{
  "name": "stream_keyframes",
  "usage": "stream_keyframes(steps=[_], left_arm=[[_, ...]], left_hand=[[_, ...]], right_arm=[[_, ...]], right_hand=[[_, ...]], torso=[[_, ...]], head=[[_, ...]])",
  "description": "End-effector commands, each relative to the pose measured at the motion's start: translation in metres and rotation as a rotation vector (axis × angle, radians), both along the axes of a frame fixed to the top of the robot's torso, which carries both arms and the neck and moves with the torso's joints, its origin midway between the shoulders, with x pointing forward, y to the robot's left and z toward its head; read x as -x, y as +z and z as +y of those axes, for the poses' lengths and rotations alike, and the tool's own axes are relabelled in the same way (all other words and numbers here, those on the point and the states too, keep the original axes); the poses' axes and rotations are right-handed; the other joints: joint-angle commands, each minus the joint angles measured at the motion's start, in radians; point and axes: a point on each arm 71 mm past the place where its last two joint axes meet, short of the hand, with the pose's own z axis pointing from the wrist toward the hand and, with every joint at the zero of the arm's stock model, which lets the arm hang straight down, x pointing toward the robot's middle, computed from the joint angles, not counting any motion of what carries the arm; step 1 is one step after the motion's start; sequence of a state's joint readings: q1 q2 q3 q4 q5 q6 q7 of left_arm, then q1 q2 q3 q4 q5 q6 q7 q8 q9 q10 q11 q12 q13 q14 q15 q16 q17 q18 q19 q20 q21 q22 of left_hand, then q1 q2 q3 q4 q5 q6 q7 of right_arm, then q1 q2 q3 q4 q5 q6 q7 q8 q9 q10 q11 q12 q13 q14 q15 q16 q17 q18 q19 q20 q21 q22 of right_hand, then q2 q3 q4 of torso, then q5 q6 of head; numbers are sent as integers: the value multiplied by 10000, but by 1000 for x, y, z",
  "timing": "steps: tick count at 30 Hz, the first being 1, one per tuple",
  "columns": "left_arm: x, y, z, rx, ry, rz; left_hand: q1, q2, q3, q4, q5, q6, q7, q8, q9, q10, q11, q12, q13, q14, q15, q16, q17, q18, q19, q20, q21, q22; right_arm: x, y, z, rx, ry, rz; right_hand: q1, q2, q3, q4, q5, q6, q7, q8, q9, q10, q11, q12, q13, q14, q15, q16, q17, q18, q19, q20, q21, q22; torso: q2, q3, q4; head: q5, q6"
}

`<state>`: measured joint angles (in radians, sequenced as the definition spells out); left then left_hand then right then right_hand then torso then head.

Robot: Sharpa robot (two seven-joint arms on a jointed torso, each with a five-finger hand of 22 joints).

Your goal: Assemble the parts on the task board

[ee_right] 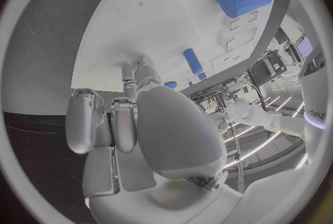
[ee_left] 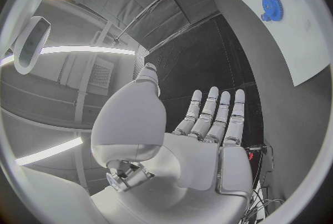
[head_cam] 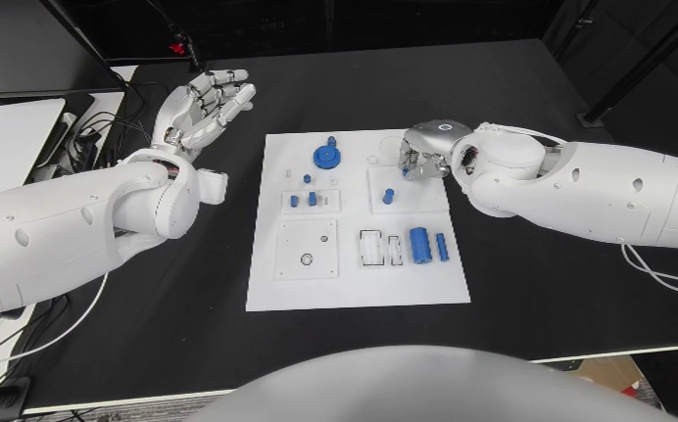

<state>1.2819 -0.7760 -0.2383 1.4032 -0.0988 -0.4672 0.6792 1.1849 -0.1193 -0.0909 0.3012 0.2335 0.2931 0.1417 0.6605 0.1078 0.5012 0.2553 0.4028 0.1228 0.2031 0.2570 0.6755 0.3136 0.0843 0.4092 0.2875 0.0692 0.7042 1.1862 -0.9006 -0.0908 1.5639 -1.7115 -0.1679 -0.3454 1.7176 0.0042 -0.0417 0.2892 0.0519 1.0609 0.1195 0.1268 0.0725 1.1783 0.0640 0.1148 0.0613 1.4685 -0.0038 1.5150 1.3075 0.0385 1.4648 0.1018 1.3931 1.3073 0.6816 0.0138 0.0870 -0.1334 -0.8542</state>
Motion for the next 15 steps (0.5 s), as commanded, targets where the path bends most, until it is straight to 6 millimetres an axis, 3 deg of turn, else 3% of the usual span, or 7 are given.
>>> stream_keyframes(steps=[1, 15], left_arm=[[2, 9, -1, 356, -279, -1145], [2, 8, 0, 333, -248, -1099]], left_hand=[[31, 96, 59, -26, -19, -81, 1531, 68, -9, -53, 0, 36, 15, -78, 23, 35, -7, 37, 62, 27, -17, -8], [47, 242, 146, -34, -38, -110, 1532, 156, -34, -139, 0, 228, 6, -116, 24, 166, -116, 37, 106, 26, -7, 3]], right_arm=[[3, -5, 3, -55, 190, 243], [3, -5, 4, -105, 239, 245]], right_hand=[[117, 2, 89, -2, -46, 96, 6, -18, 17, 108, -13, -63, -2, 841, -37, -32, 1706, 82, 73, -41, -12, 1787], [128, -20, 190, 5, -44, 292, 7, 20, 46, 345, -23, -112, 1, 839, -48, -37, 1694, 71, 101, -44, 24, 1807]], torso=[[-2, 0, -6], [-3, 10, 3]], head=[[5, -6], [-14, -11]])
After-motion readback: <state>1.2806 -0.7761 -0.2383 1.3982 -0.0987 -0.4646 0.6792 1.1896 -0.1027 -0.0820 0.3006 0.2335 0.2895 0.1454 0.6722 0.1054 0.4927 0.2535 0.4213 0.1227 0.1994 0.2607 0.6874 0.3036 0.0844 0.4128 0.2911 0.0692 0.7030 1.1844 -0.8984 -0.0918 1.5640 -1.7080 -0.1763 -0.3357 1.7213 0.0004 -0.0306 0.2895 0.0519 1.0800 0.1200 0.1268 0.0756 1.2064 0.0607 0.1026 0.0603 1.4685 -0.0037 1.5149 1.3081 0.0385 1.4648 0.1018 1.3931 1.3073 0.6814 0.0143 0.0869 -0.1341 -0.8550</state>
